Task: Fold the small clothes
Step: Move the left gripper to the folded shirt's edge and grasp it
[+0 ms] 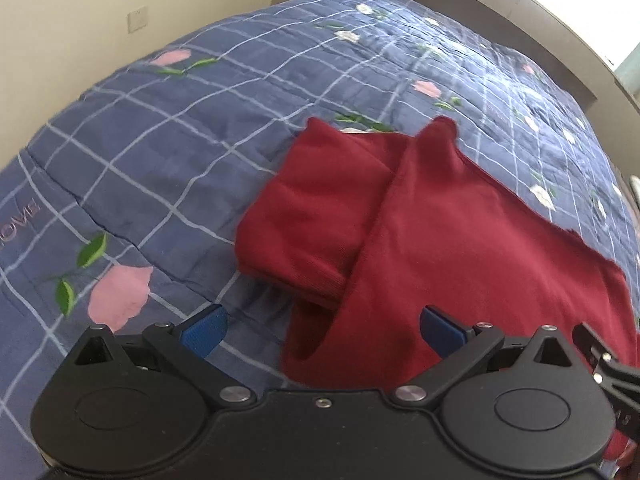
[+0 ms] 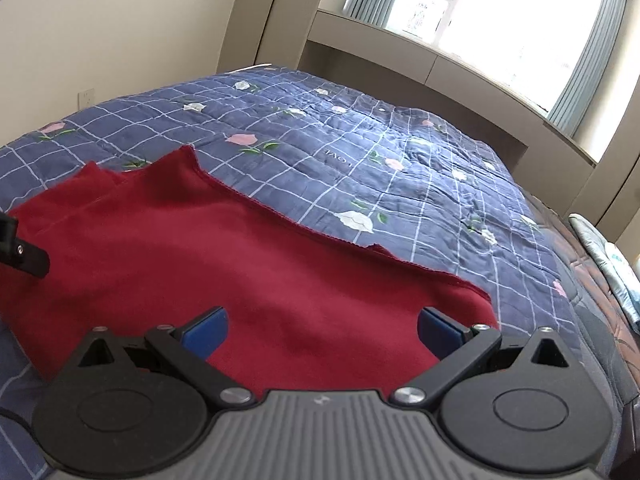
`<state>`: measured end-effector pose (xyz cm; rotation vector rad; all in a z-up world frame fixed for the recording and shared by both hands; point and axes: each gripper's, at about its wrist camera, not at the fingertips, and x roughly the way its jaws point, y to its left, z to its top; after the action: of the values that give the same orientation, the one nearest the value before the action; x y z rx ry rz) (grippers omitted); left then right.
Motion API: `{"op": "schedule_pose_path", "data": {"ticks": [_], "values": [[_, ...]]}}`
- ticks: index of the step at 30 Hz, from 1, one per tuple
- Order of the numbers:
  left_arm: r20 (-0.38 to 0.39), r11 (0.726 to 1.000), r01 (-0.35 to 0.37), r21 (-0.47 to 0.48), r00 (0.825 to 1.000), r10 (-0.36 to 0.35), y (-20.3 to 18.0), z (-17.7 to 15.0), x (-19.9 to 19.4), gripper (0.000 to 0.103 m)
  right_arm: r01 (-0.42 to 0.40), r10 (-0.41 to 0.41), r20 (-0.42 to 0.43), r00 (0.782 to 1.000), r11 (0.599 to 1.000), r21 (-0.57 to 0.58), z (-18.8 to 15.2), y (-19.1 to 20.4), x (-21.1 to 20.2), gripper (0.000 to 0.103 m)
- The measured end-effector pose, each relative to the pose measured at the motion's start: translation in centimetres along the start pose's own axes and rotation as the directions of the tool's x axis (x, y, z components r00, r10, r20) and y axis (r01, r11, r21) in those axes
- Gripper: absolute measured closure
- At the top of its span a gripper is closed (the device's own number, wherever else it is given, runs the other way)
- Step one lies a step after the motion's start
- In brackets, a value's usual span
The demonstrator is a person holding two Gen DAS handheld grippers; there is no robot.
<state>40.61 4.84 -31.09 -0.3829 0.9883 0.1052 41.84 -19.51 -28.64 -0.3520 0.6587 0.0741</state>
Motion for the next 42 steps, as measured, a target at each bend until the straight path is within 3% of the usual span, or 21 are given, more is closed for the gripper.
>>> {"op": "schedule_pose_path", "data": {"ticks": [4,10,14,35,42], "values": [[0.0,0.998,0.044,-0.047,0.999,-0.044,0.8,0.5,0.7,0.001,-0.01,0.009,-0.013,1.0,1.0,-0.024,-0.2,0.6,1.2,0.0],[-0.01,0.998,0.03,-0.052,0.999,-0.031,0.7,0.8,1.3,0.001,-0.005,0.002,-0.065,0.998,0.999,-0.051,-0.1,1.8,3.3,0.0],[-0.027,0.997,0.058,-0.06,0.998,-0.059,0.8,0.8,1.6,0.001,-0.001,-0.008,-0.109,0.994,0.997,-0.076,-0.5,2.6,4.4,0.0],[-0.062,0.999,0.031,-0.043,0.998,-0.033,0.3,1.0,3.0,0.001,-0.029,0.028,-0.142,0.989,1.0,-0.005,-0.8,1.8,5.1,0.0],[-0.047,0.993,0.043,-0.114,0.998,-0.048,0.8,1.1,2.6,0.003,-0.043,0.042,-0.143,0.989,0.999,0.0,-0.8,1.6,5.1,0.0]]}}
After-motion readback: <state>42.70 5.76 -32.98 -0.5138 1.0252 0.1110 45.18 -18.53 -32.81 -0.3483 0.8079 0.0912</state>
